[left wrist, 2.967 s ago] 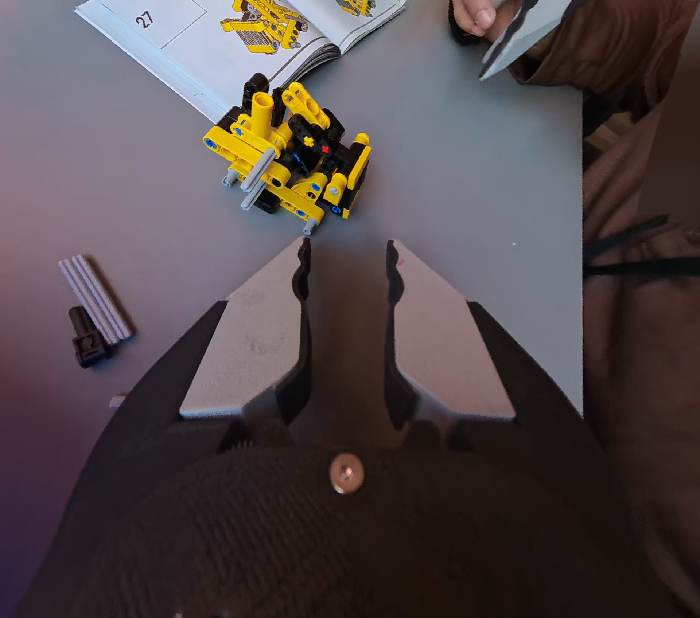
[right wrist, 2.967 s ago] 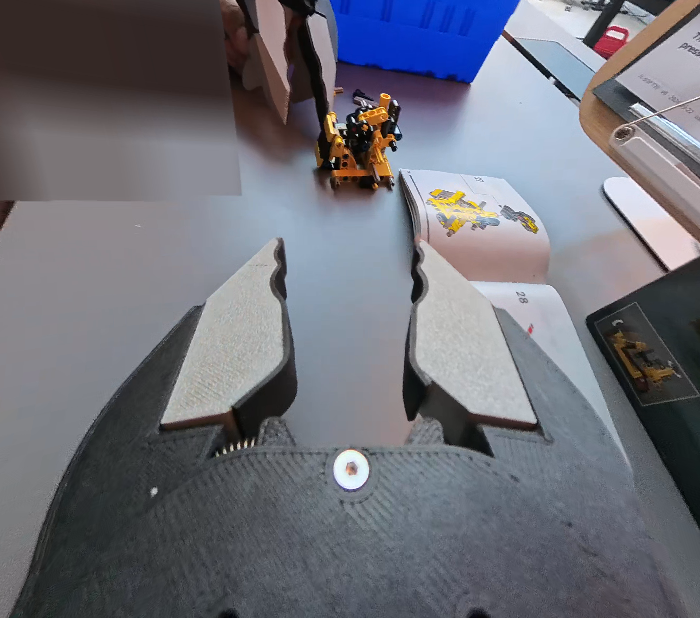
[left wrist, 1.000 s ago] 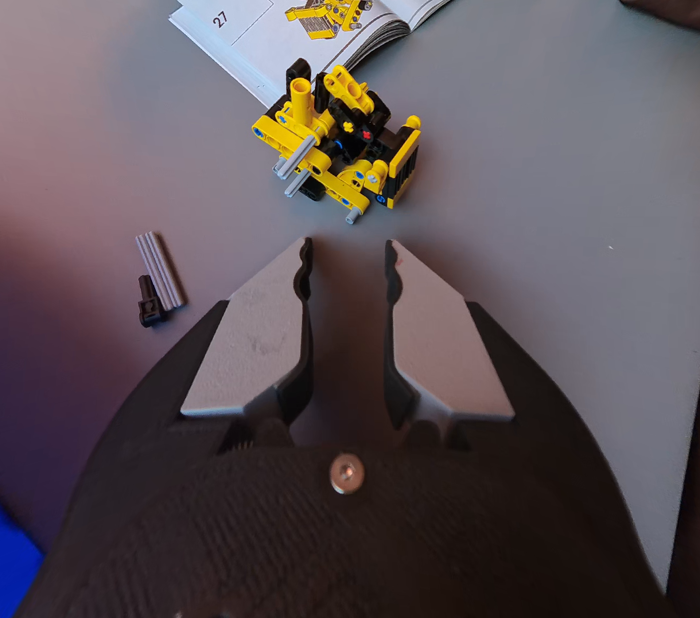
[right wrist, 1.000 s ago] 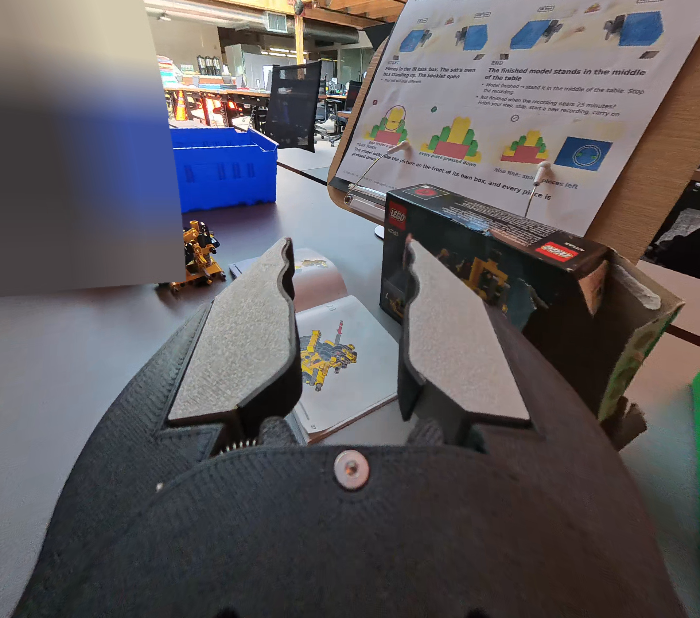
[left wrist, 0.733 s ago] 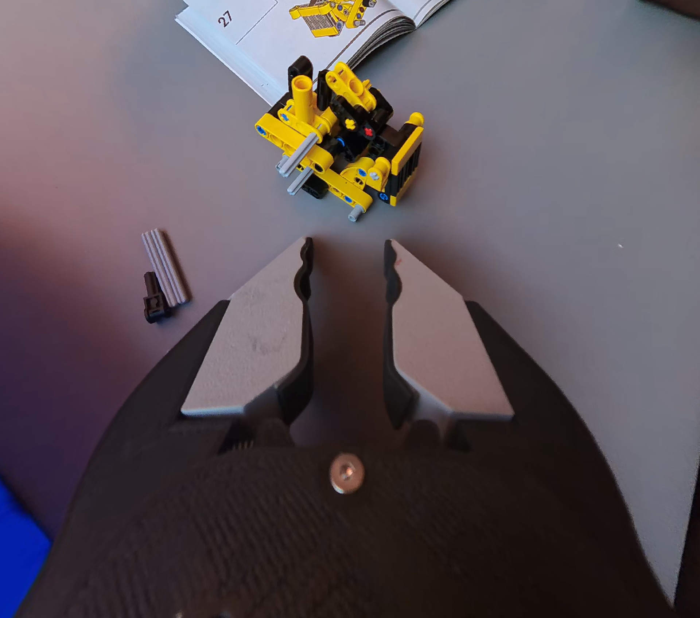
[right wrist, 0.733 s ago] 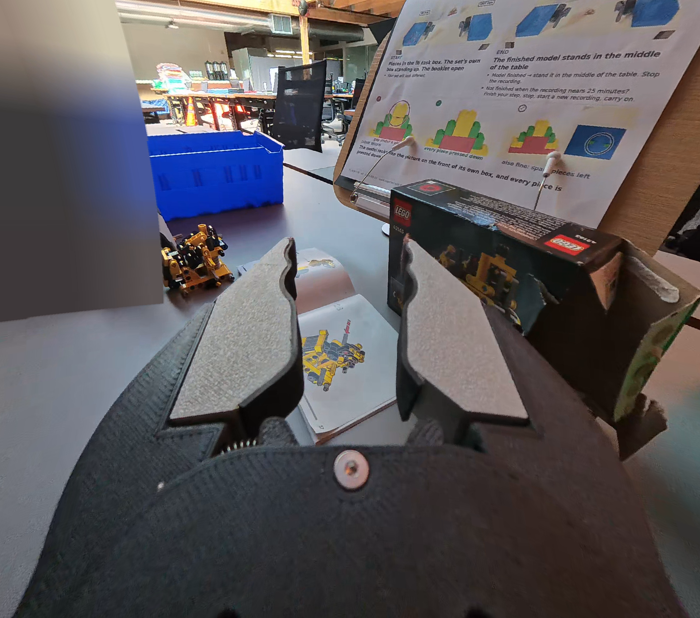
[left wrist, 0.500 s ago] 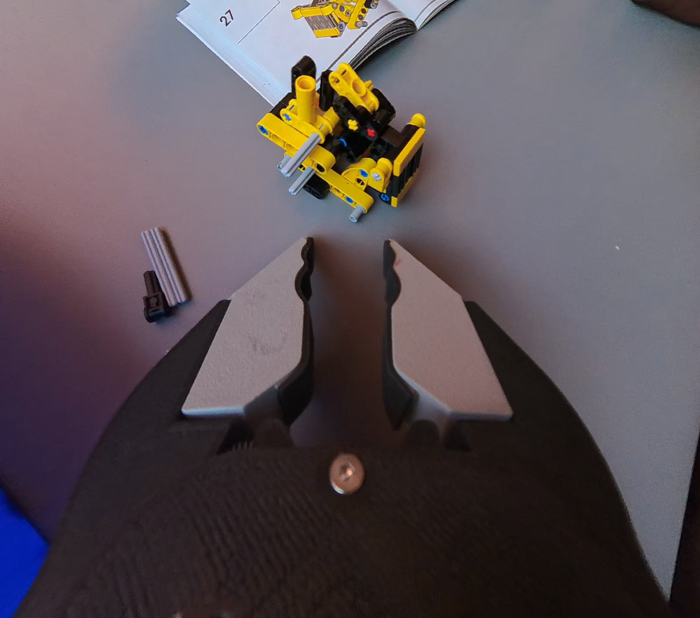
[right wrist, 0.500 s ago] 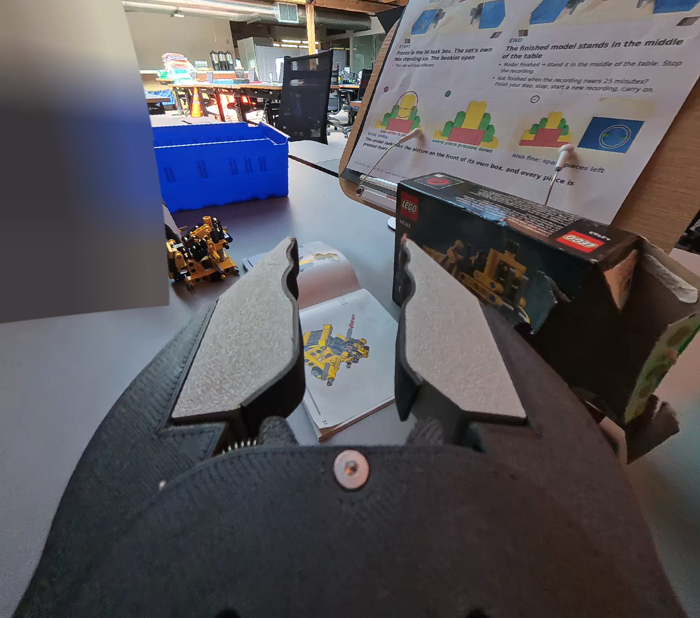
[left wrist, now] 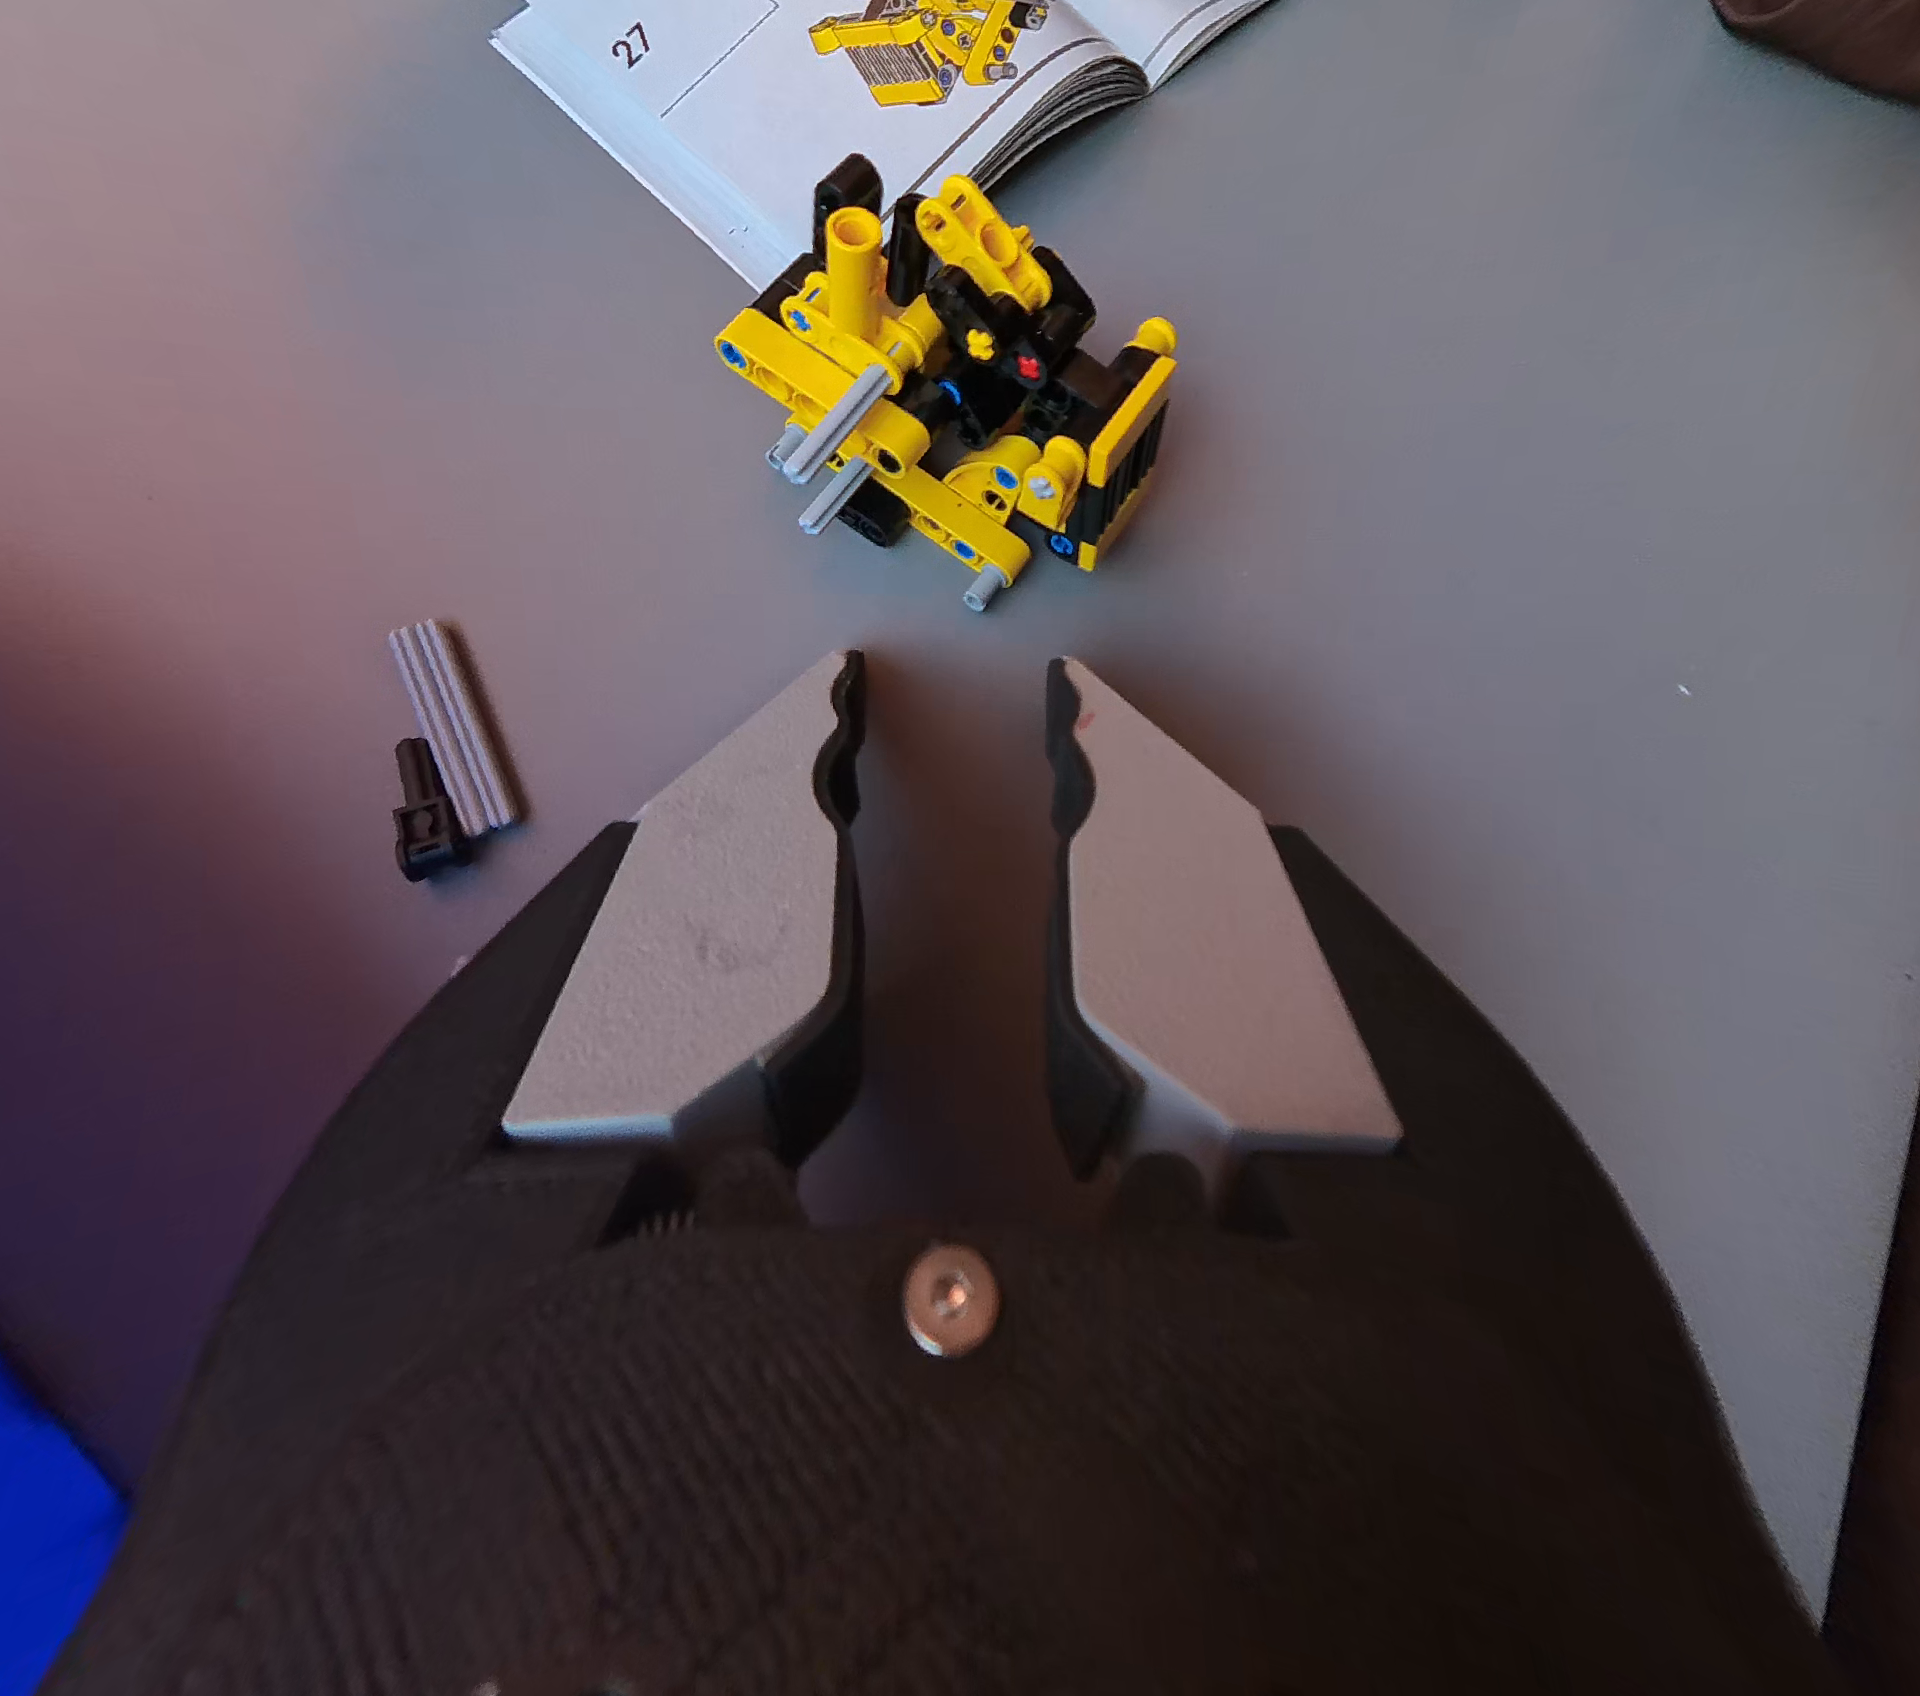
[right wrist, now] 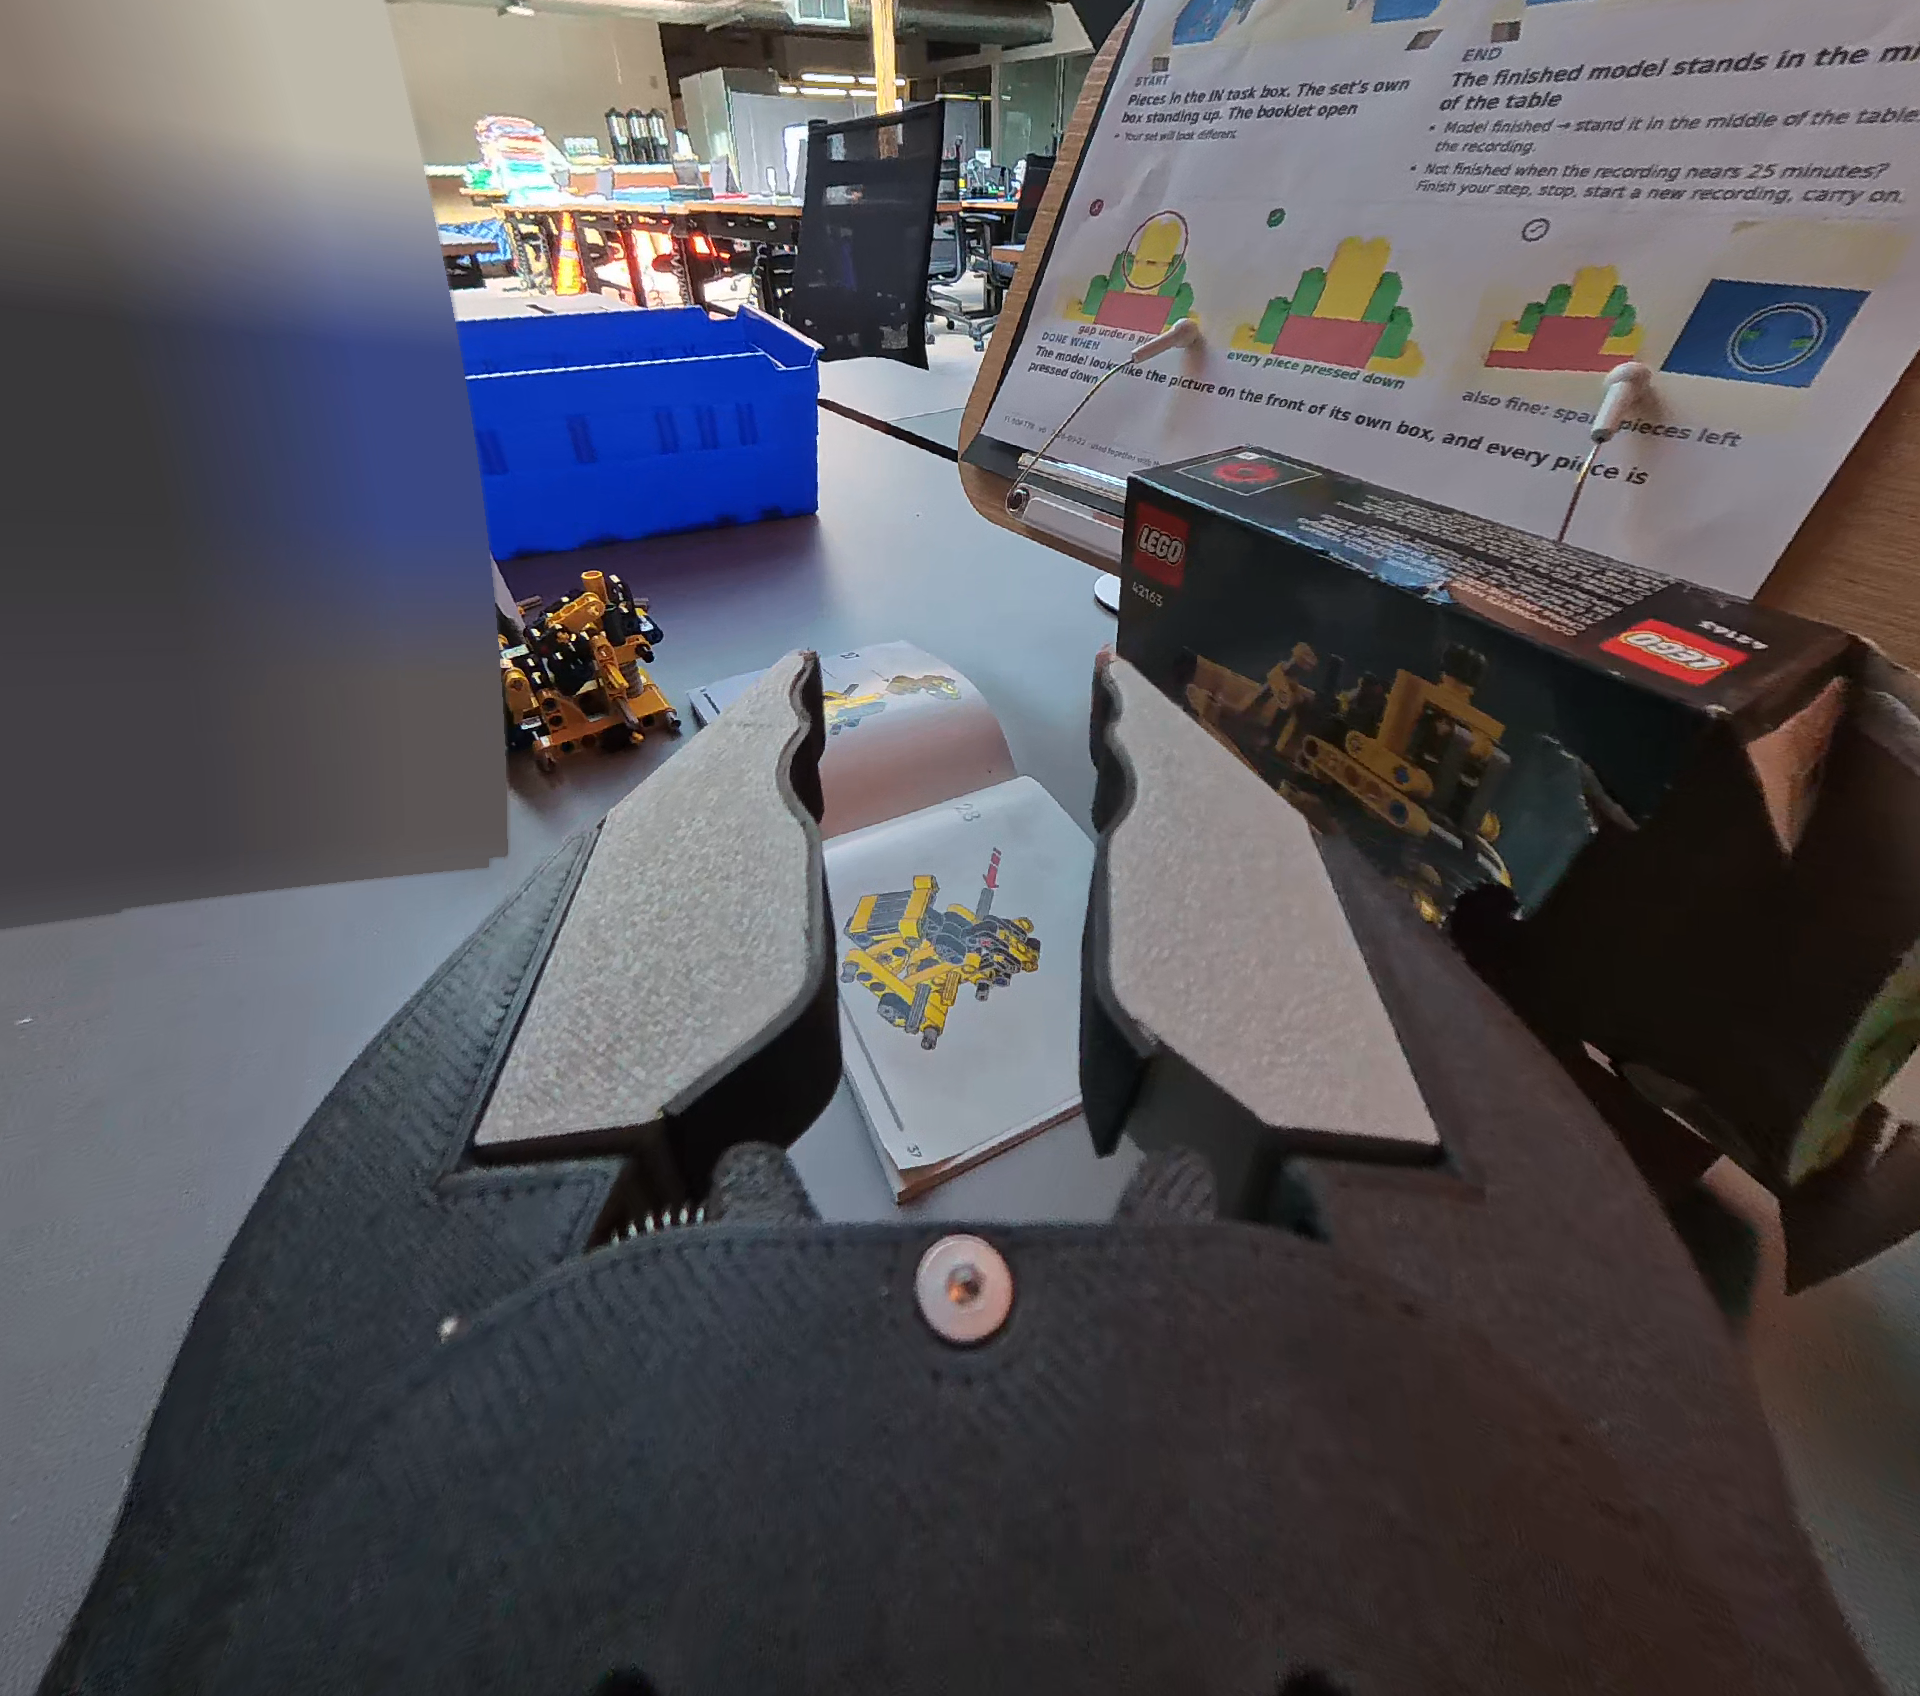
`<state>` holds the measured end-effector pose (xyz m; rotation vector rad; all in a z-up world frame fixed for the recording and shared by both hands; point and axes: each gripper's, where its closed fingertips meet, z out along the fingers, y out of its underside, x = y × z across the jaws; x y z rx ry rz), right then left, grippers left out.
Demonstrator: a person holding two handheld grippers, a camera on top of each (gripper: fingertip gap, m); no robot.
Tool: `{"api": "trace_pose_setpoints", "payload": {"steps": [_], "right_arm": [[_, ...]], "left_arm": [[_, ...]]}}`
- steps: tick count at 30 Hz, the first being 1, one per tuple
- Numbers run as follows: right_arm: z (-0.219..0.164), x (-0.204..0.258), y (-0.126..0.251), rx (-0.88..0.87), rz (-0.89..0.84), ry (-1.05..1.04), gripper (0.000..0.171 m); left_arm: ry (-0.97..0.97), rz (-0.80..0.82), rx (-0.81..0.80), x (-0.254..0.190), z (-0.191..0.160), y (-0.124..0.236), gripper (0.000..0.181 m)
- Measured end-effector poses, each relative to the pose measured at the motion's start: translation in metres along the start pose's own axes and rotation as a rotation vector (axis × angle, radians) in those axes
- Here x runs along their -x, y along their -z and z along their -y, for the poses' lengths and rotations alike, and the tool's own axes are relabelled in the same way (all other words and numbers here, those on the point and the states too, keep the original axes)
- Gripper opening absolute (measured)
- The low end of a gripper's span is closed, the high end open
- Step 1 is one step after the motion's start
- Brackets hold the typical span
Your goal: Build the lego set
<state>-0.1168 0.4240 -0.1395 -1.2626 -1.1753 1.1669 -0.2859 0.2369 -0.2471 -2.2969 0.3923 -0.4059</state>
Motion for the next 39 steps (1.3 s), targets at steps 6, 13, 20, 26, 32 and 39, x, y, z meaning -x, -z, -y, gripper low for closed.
{"api": "trace_pose_setpoints", "payload": {"steps": [6,13,20,26,32,39], "right_arm": [[-0.002,0.002,-0.002,-0.002,0.019,-0.029,0.047],[-0.005,0.006,-0.006,0.010,0.043,-0.026,0.046],[-0.005,0.004,-0.008,0.003,0.055,-0.044,0.046],[-0.006,0.007,-0.011,0.005,0.083,-0.050,0.046],[-0.006,0.009,-0.013,0.008,0.091,-0.047,0.045],[-0.005,0.006,-0.012,-0.001,0.083,-0.057,0.045]], "left_arm": [[0.009,-0.003,-0.001,0.001,0.000,0.000,0.031],[0.026,-0.011,-0.004,0.001,0.000,0.000,0.029],[0.043,-0.020,-0.006,0.002,0.001,0.001,0.027],[0.060,-0.034,-0.009,0.002,0.001,0.001,0.027],[0.074,-0.048,-0.012,0.002,0.001,0.001,0.027],[0.062,-0.039,-0.010,0.002,0.001,0.001,0.027]]}}
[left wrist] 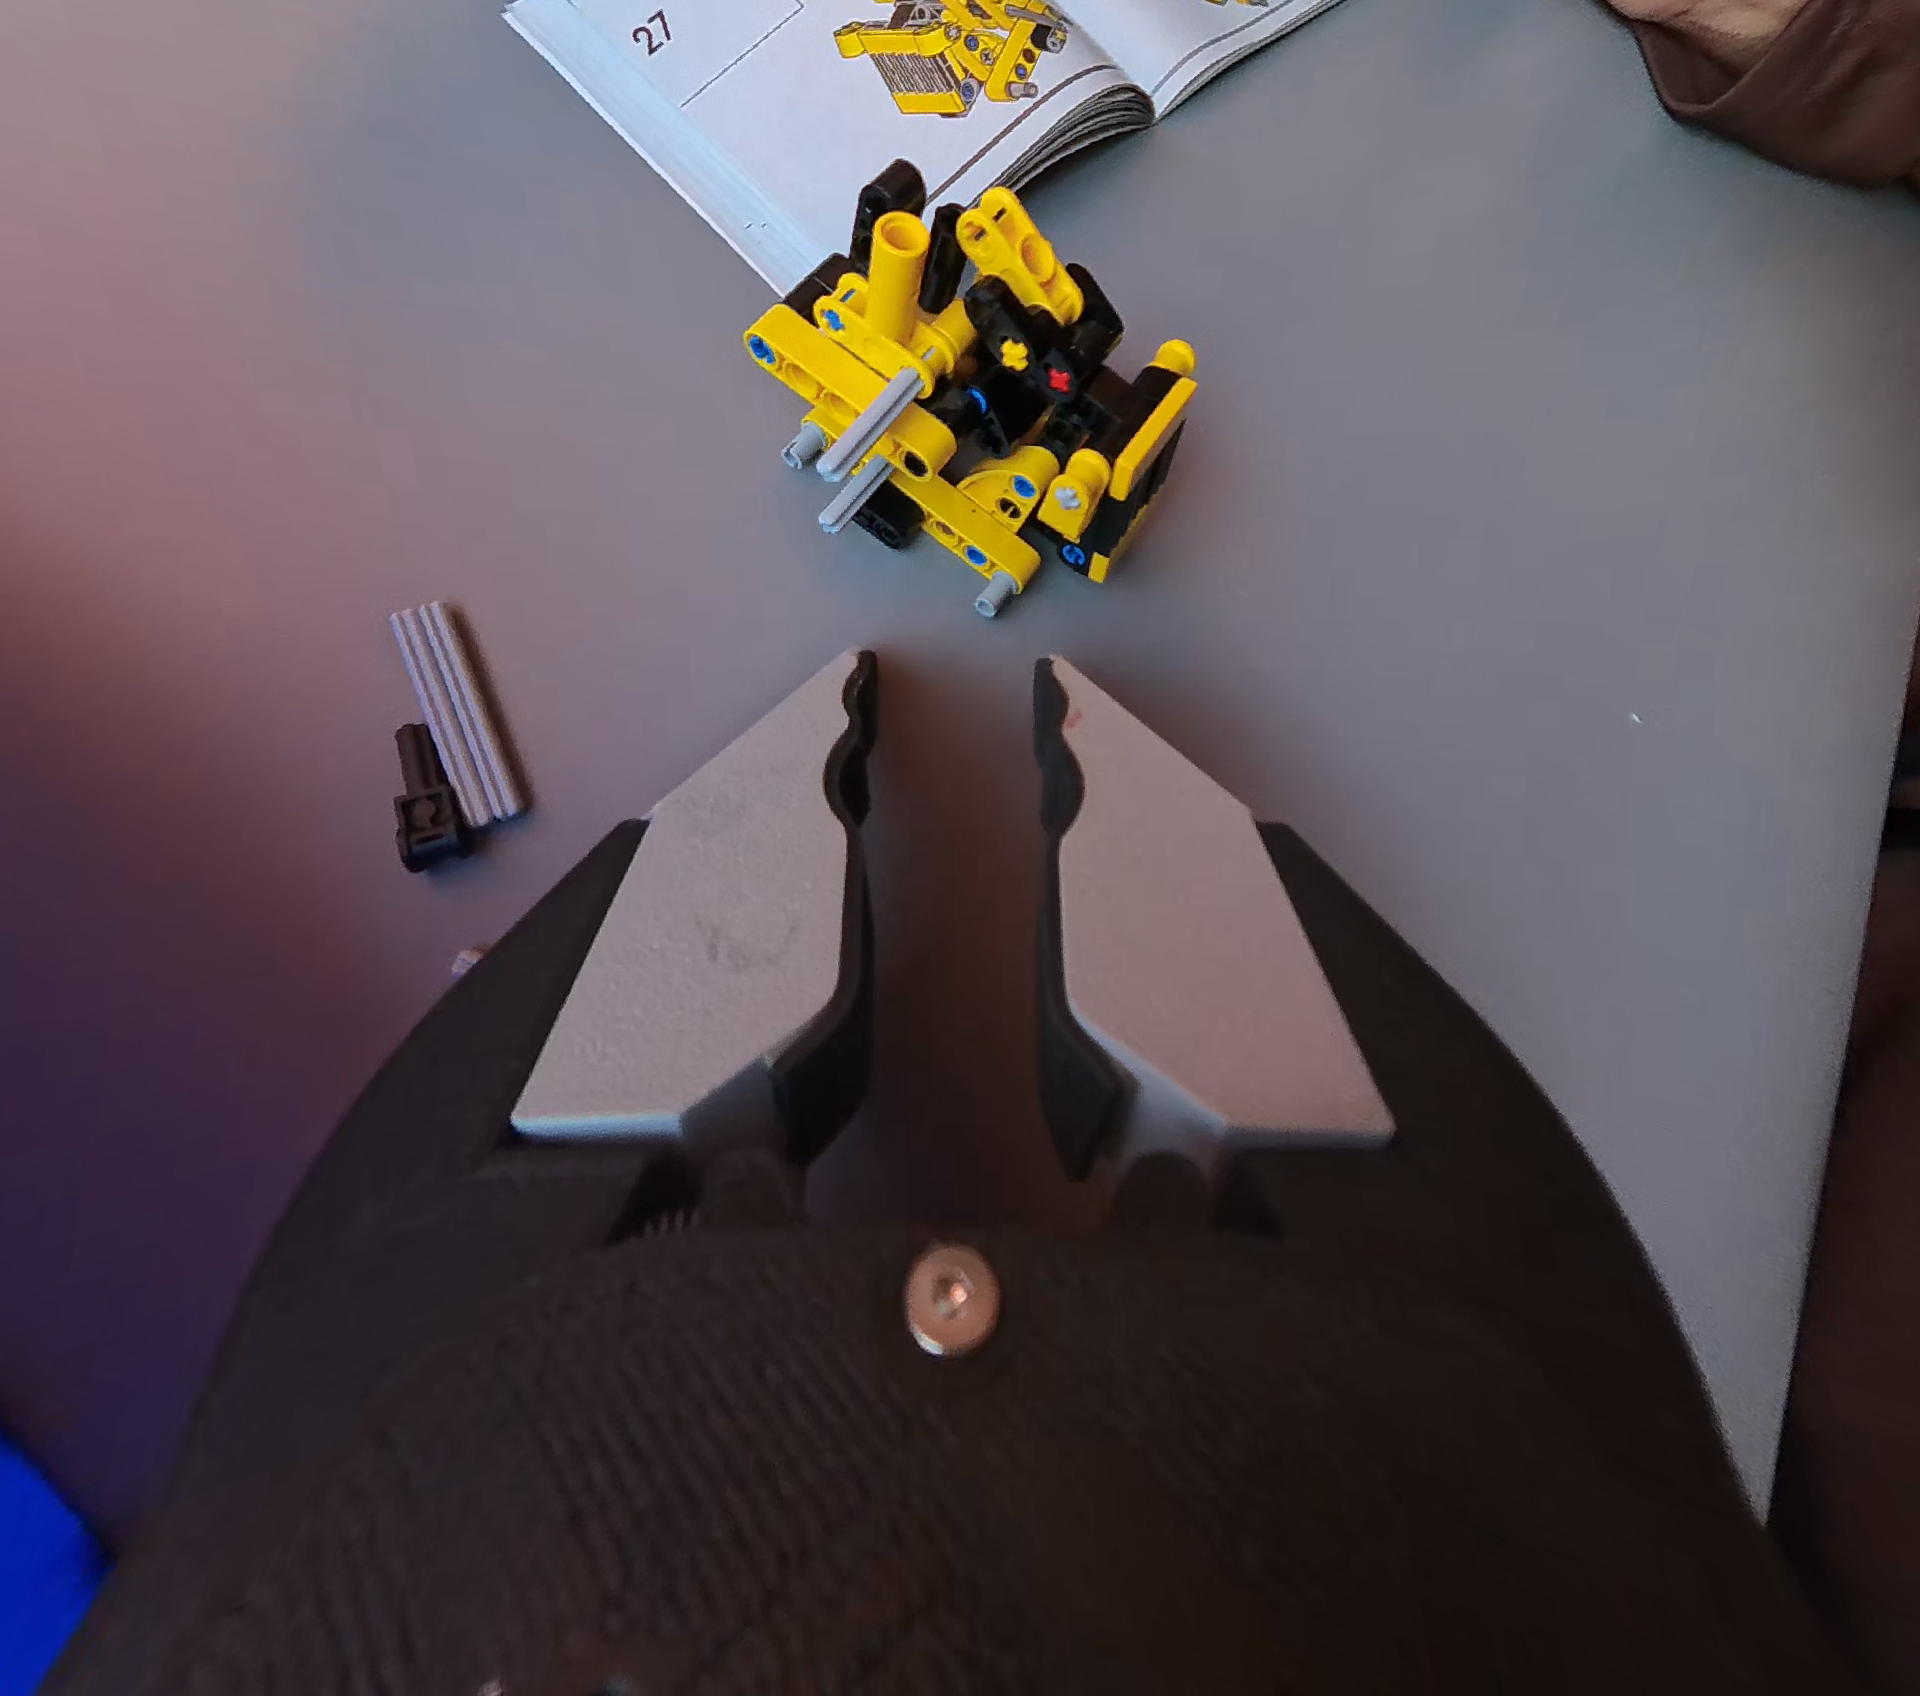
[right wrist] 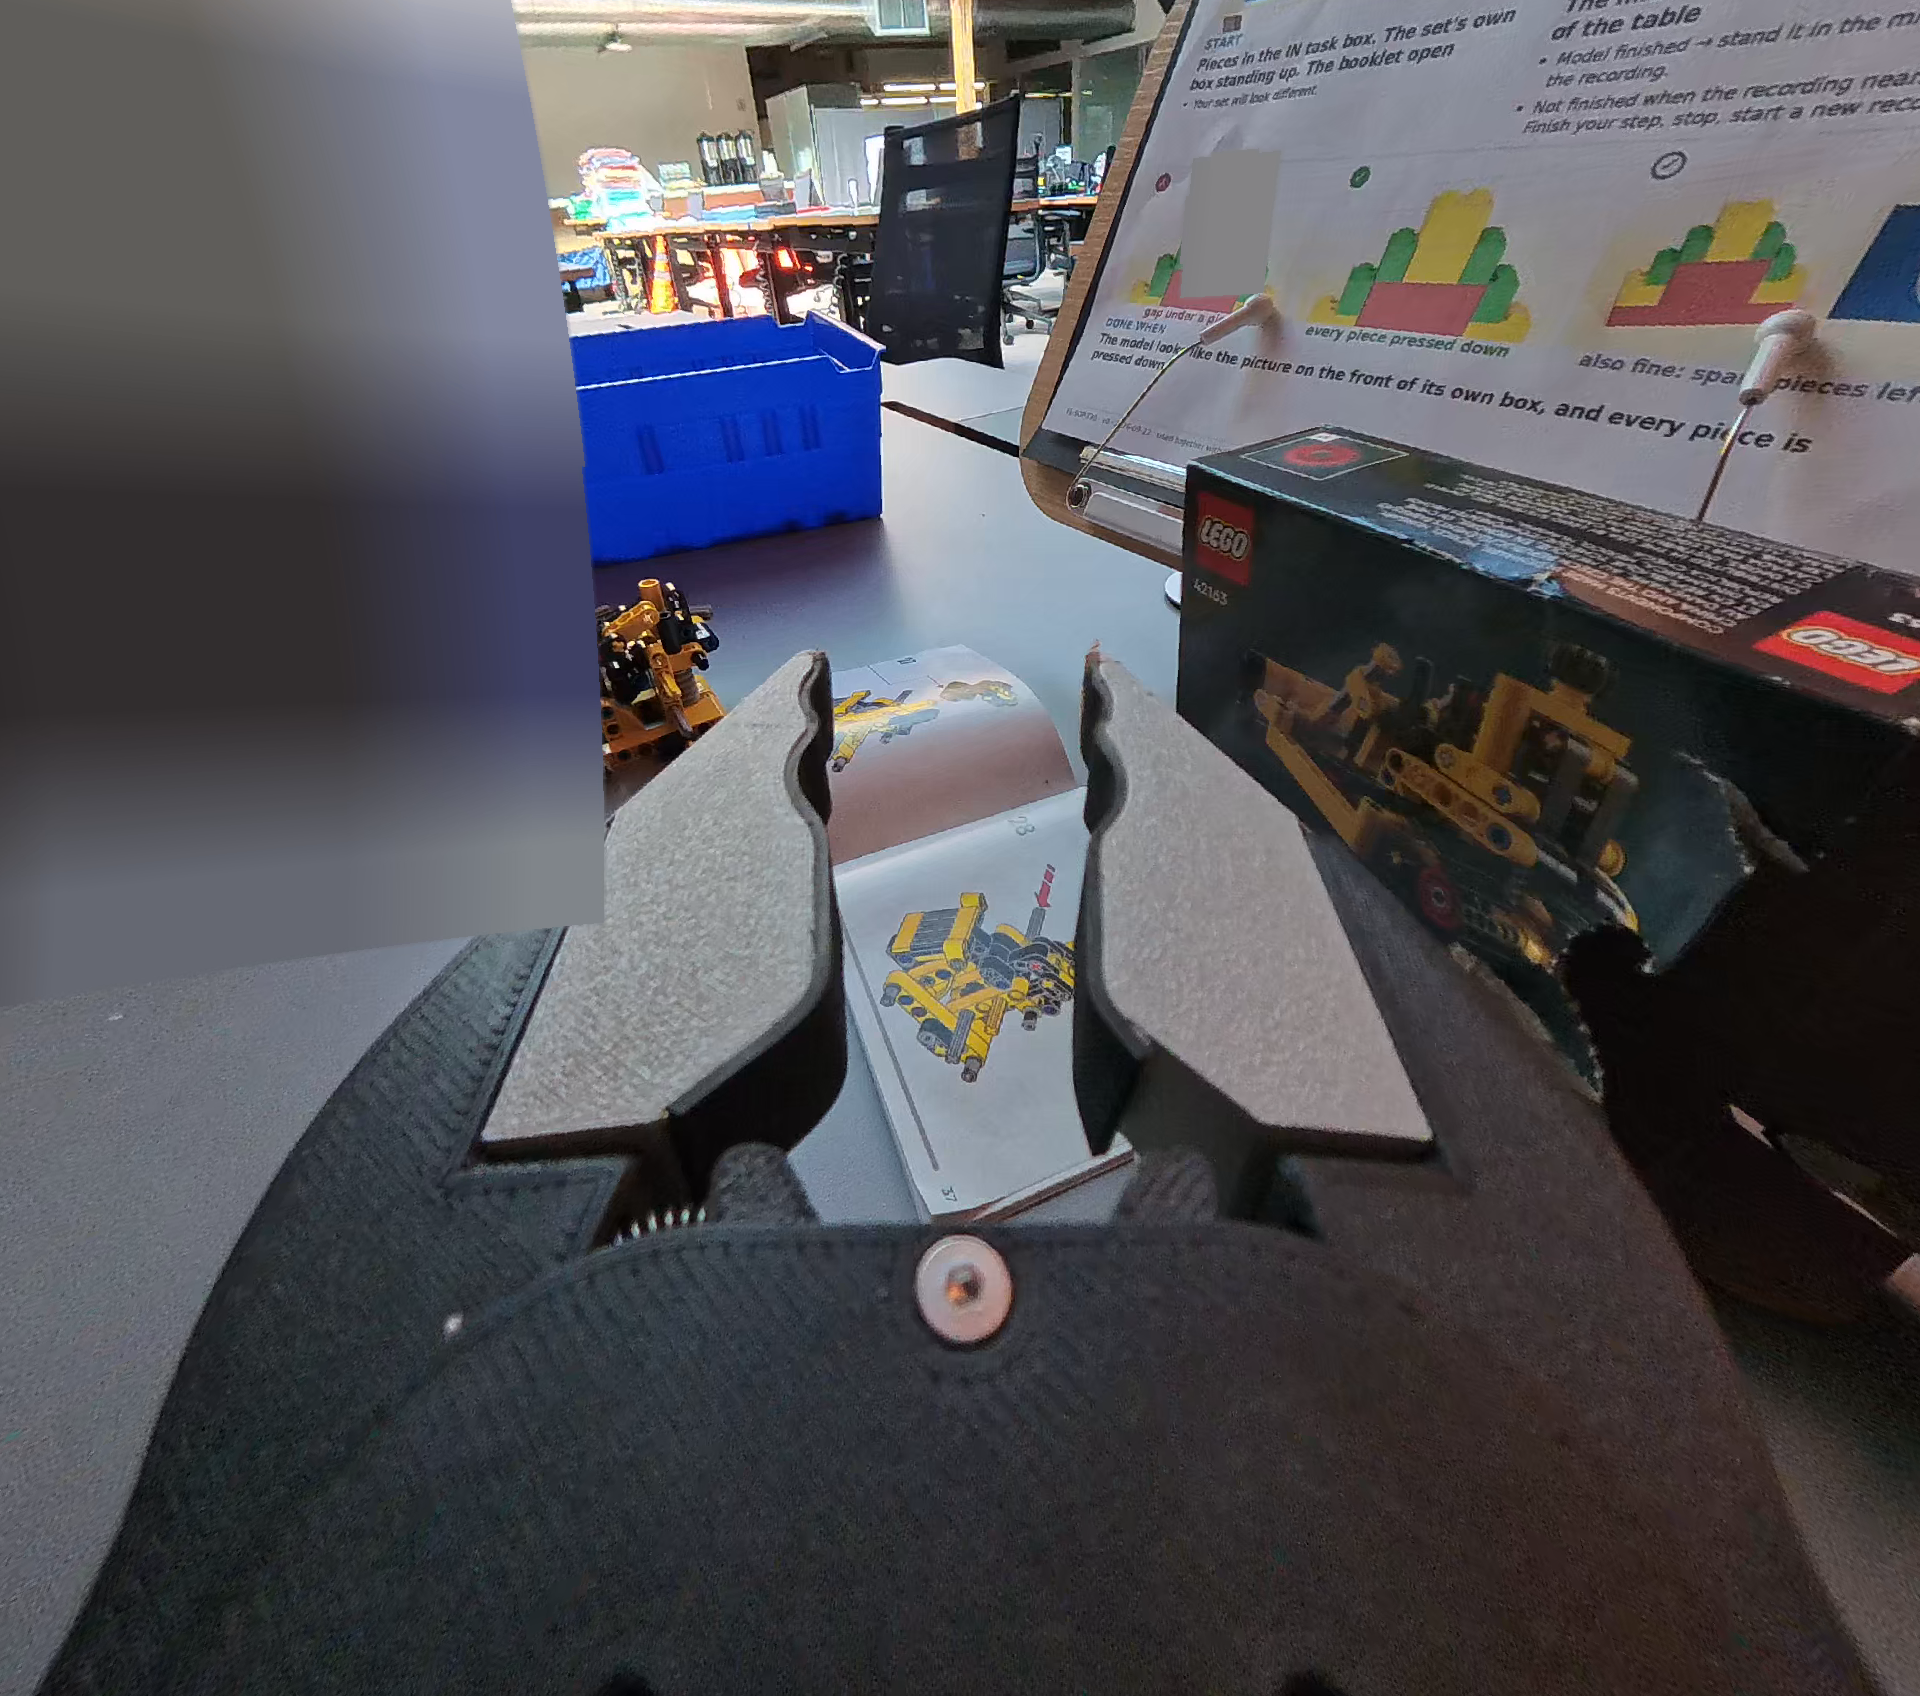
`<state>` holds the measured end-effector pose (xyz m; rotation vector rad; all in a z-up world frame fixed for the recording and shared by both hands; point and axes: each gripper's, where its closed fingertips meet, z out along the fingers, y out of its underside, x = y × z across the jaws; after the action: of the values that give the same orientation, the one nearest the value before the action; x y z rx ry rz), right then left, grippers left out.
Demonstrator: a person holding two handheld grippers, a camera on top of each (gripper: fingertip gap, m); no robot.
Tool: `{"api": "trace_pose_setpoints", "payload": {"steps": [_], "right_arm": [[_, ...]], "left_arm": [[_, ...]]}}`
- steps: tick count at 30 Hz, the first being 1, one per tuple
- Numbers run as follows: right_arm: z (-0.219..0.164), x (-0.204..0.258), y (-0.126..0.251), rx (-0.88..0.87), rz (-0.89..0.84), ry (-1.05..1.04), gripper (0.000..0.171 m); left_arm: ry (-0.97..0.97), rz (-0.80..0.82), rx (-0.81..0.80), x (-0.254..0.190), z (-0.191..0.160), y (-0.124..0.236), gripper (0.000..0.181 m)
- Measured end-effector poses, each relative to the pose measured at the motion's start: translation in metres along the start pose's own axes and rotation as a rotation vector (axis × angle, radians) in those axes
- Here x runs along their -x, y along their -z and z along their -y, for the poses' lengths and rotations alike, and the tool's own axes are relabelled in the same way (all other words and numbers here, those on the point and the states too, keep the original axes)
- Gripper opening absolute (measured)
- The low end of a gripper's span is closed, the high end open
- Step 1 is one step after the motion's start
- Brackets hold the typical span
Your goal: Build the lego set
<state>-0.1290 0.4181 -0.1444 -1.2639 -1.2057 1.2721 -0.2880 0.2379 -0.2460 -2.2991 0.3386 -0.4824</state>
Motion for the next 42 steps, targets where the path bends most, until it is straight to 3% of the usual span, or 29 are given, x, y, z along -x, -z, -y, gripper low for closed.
{"api": "trace_pose_setpoints", "payload": {"steps": [42], "right_arm": [[-0.0043,0.0000,-0.0002,0.021,0.018,-0.010,0.038]], "left_arm": [[0.005,0.000,-0.001,0.0006,-0.0001,-0.0001,0.026]]}}
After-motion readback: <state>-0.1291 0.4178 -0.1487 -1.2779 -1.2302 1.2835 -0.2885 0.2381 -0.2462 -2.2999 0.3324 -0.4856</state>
